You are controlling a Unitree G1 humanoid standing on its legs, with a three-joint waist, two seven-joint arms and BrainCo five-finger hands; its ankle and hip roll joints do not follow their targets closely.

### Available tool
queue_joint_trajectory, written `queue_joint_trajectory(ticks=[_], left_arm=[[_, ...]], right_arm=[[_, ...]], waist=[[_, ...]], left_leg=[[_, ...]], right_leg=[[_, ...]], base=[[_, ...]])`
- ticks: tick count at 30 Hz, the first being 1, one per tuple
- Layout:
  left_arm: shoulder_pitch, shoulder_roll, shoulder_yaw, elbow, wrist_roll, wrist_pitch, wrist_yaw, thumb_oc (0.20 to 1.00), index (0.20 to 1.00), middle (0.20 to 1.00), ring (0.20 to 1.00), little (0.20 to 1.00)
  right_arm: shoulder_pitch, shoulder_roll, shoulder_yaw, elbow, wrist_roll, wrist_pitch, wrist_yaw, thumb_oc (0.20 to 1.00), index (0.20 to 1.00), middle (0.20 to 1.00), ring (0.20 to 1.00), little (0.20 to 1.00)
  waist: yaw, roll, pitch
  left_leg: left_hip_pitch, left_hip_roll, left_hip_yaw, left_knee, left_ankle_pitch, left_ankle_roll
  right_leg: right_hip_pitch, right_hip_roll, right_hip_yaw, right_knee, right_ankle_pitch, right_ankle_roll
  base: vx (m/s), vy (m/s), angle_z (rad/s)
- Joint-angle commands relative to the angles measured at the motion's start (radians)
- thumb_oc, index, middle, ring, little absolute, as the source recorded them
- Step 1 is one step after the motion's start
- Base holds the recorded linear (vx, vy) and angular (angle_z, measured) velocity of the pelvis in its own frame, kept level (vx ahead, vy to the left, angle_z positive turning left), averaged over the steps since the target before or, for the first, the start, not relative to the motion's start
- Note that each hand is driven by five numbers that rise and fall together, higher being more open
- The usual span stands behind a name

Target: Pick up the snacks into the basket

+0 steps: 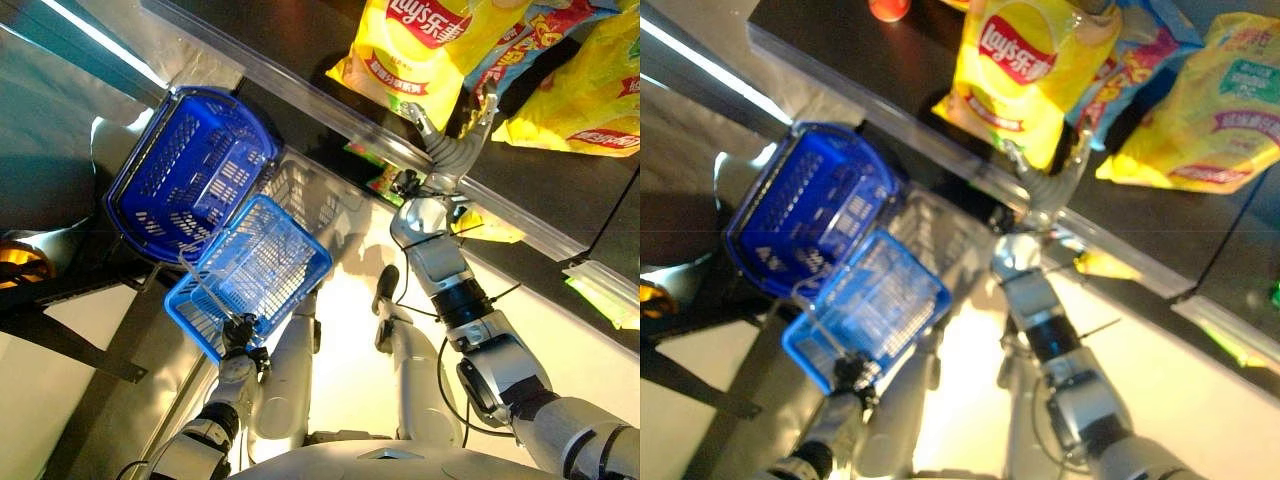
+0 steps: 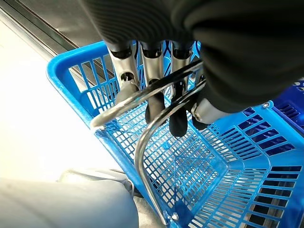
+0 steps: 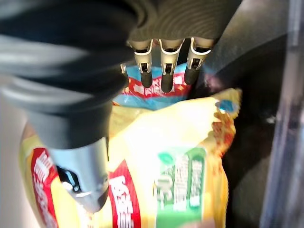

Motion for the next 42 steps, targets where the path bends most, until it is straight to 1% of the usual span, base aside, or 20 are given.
queue_joint_trajectory(ticks=[1,3,8,9,13,19,20,22,23,24,32,42], left_arm=[[0.010,0.025,0.017,0.012,-0.023,-0.011,0.026,0.200,0.200,0.200,0.200,0.200],[0.008,0.029,0.016,0.012,-0.028,-0.007,0.022,0.200,0.200,0.200,0.200,0.200],[0.002,0.033,0.012,0.012,-0.029,-0.004,0.018,0.200,0.200,0.200,0.200,0.200],[0.003,0.038,0.007,0.010,-0.035,-0.003,0.013,0.200,0.200,0.200,0.200,0.200],[0.000,0.044,0.007,0.008,-0.042,-0.004,0.010,0.200,0.200,0.200,0.200,0.200],[-0.002,0.059,0.014,0.020,-0.050,-0.003,0.003,0.200,0.200,0.200,0.200,0.200],[-0.001,0.059,0.014,0.022,-0.054,-0.002,-0.001,0.200,0.200,0.200,0.200,0.200],[-0.001,0.059,0.014,0.022,-0.054,-0.002,-0.001,0.200,0.200,0.200,0.200,0.200],[-0.001,0.060,0.015,0.023,-0.057,0.000,-0.003,0.200,0.200,0.200,0.200,0.200],[0.000,0.059,0.024,0.038,-0.067,0.004,-0.009,0.200,0.200,0.200,0.200,0.200],[-0.003,0.061,0.039,0.044,-0.080,0.010,-0.017,0.200,0.200,0.200,0.200,0.200],[0.001,0.070,0.059,0.048,-0.081,0.011,-0.024,0.200,0.200,0.200,0.200,0.200]], right_arm=[[-0.068,0.009,-0.007,-0.027,0.054,-0.082,0.030,1.000,1.000,1.000,1.000,1.000],[-0.106,0.009,-0.012,-0.003,0.087,-0.089,0.035,1.000,1.000,1.000,1.000,1.000],[-0.151,0.003,-0.019,0.021,0.113,-0.094,0.036,1.000,1.000,1.000,1.000,1.000],[-0.205,-0.008,-0.037,0.066,0.133,-0.096,0.024,1.000,1.000,1.000,1.000,1.000],[-0.279,-0.023,-0.069,0.131,0.173,-0.107,0.012,1.000,1.000,1.000,1.000,1.000],[-0.399,-0.056,-0.077,0.208,0.214,-0.112,0.012,1.000,1.000,1.000,1.000,1.000],[-0.405,-0.058,-0.070,0.211,0.222,-0.111,0.019,0.746,0.746,0.746,0.746,0.746],[-0.405,-0.058,-0.070,0.211,0.222,-0.111,0.019,0.746,0.746,0.746,0.746,0.746],[-0.413,-0.063,-0.068,0.213,0.229,-0.113,0.024,0.482,0.482,0.482,0.482,0.482],[-0.432,-0.074,-0.053,0.225,0.260,-0.120,0.044,0.200,0.200,0.200,0.200,0.200],[-0.414,-0.088,-0.016,0.206,0.296,-0.119,0.103,0.200,0.200,0.200,0.200,0.200],[-0.389,-0.087,0.000,0.187,0.303,-0.118,0.137,0.200,0.200,0.200,0.200,0.200]], waist=[[0.019,-0.023,-0.002],[0.027,-0.027,0.004],[0.035,-0.031,0.009],[0.044,-0.031,0.012],[0.055,-0.030,0.013],[0.068,-0.031,0.008],[0.069,-0.033,0.007],[0.069,-0.033,0.007],[0.069,-0.034,0.006],[0.068,-0.039,0.005],[0.059,-0.055,0.005],[0.055,-0.063,0.004]], left_leg=[[-0.032,-0.032,0.015,0.010,0.009,0.008],[-0.036,-0.034,0.011,0.008,0.011,0.008],[-0.043,-0.036,0.011,0.008,0.013,0.006],[-0.050,-0.037,0.008,0.010,0.012,0.006],[-0.056,-0.041,0.005,0.011,0.011,0.006],[-0.058,-0.043,0.002,0.006,0.011,0.006],[-0.058,-0.043,0.001,0.005,0.012,0.006],[-0.058,-0.043,0.001,0.005,0.012,0.006],[-0.057,-0.043,0.001,0.005,0.011,0.006],[-0.054,-0.042,0.003,0.004,0.011,0.006],[-0.048,-0.037,0.003,0.000,0.012,0.003],[-0.043,-0.034,0.000,0.002,0.012,0.002]], right_leg=[[0.038,-0.035,0.042,0.001,0.032,0.106],[0.040,-0.036,0.036,-0.004,0.034,0.107],[0.041,-0.037,0.028,-0.006,0.032,0.107],[0.040,-0.039,0.025,-0.007,0.033,0.108],[0.040,-0.040,0.022,-0.009,0.034,0.109],[0.038,-0.038,0.016,-0.011,0.033,0.108],[0.037,-0.037,0.016,-0.010,0.033,0.108],[0.037,-0.037,0.016,-0.010,0.033,0.108],[0.037,-0.037,0.017,-0.010,0.033,0.108],[0.038,-0.036,0.019,-0.011,0.032,0.106],[0.039,-0.031,0.022,-0.008,0.029,0.101],[0.040,-0.029,0.021,-0.003,0.029,0.100]], base=[[0.00,0.000,0.00],[0.00,0.000,0.00],[0.01,0.000,0.03],[0.00,0.000,0.00],[0.01,0.000,0.03],[0.01,0.006,0.04],[0.00,0.000,0.00],[0.00,0.000,0.00],[0.00,0.000,0.00],[0.00,0.000,0.00],[0.00,0.000,0.00],[0.00,-0.001,0.01]])
